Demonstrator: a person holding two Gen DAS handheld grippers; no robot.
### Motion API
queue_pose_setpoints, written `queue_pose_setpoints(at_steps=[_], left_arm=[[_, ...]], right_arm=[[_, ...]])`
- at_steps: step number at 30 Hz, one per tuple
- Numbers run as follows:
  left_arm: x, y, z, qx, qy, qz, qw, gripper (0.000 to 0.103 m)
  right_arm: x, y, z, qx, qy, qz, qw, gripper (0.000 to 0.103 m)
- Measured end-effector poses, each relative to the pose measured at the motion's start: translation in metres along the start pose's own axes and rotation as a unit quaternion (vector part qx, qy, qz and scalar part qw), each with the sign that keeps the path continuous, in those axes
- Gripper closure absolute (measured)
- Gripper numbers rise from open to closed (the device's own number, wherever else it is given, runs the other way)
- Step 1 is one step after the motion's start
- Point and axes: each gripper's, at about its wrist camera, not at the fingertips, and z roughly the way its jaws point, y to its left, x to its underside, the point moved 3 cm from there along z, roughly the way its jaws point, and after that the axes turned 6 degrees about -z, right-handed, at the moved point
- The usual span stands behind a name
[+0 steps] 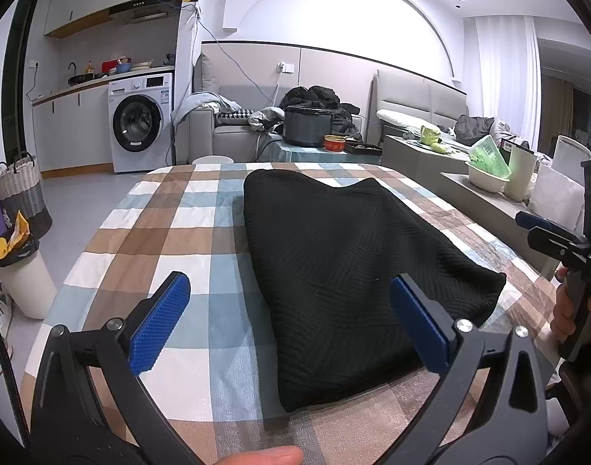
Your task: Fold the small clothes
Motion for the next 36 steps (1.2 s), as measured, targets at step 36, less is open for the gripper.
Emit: queue_pose_setpoints(at_steps=[36], left_arm=[[0.0008, 0.0052, 0.0023, -0.002, 0.001, -0.006, 1.0, 0.001]], right_arm=[[0.0014, -0.0017, -0.0006, 0.002, 0.003, 0.0, 1.0, 0.0]])
